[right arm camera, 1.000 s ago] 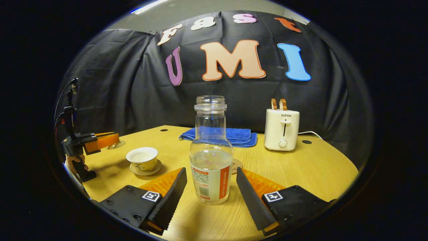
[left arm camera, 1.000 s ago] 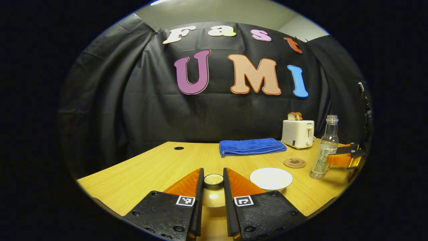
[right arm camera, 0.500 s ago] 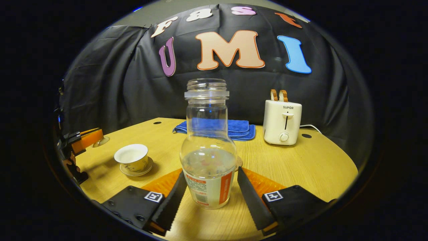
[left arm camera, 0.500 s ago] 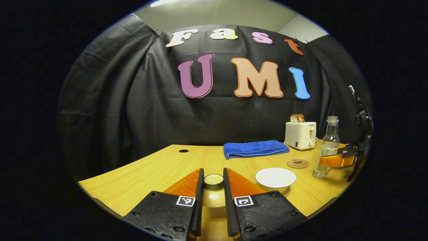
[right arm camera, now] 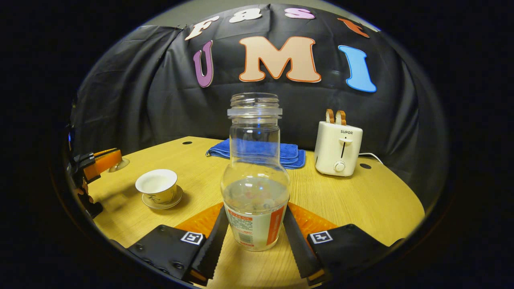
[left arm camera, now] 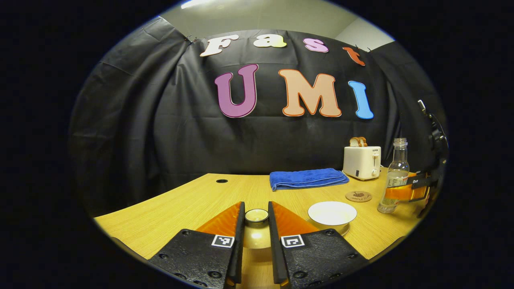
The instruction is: Open the teacup lid with one hand, grasp the water bottle and pour water into the teacup with the other hand; after pouring, place the water bottle on the coaster and then close the teacup lid.
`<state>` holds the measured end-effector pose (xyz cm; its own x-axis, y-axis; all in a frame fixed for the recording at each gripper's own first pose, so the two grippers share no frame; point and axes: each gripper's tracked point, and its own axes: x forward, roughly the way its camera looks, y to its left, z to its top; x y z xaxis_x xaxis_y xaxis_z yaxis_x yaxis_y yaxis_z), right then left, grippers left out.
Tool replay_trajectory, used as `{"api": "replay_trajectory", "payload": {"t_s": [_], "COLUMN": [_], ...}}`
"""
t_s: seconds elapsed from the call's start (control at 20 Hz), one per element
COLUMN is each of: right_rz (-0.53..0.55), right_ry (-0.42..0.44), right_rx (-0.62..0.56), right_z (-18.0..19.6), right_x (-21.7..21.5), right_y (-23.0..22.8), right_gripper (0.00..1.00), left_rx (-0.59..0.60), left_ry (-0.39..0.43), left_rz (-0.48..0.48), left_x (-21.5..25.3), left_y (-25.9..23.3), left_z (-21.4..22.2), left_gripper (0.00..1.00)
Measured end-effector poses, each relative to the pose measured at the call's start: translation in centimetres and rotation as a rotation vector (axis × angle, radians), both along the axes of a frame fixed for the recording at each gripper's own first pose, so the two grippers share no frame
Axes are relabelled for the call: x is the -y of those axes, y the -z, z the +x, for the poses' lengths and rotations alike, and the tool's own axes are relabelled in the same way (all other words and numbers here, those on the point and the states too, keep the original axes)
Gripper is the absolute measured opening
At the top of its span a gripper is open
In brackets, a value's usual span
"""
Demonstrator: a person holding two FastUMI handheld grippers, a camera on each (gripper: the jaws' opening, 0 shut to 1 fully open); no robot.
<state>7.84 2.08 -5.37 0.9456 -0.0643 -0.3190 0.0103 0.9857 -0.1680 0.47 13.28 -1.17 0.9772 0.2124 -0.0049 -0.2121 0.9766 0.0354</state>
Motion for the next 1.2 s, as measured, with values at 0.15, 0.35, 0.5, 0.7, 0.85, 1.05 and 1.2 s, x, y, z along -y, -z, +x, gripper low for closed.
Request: {"api": "replay_trajectory", "payload": {"t_s": [0.15,0.35,0.5,0.7,0.85,1.05,1.2], "right_rz": [-0.103,-0.299,-0.415,-0.612,-0.757,-0.905,-1.002], "right_ry": [0.001,-0.008,-0.027,-0.063,-0.101,-0.143,-0.156], "right_rx": [0.014,0.023,0.014,-0.03,-0.048,-0.066,-0.07], "right_z": [0.2,0.8,1.6,2.6,3.3,3.8,3.9], "right_x": [0.3,0.2,-0.7,-1.5,-2.4,-3.2,-3.4], "right_y": [-2.6,-5.0,-5.1,-2.9,-1.2,0.5,0.5], "right_gripper": [0.8,0.8,0.8,0.8,0.8,0.81,0.8], "left_rx": [0.0,0.001,0.001,0.002,0.002,0.001,0.001], "left_ry": [0.0,0.0,0.001,0.001,0.001,0.001,0.001], "left_rz": [0.0,-0.001,-0.002,-0.002,-0.002,-0.003,-0.003], "left_x": [0.0,0.0,0.1,0.0,0.0,0.0,0.0], "left_y": [0.0,0.0,0.0,0.0,0.1,0.1,0.1], "left_z": [0.0,0.0,0.0,0.1,0.0,0.1,0.0], "left_gripper": [0.28,0.28,0.28,0.28,0.28,0.28,0.28]}}
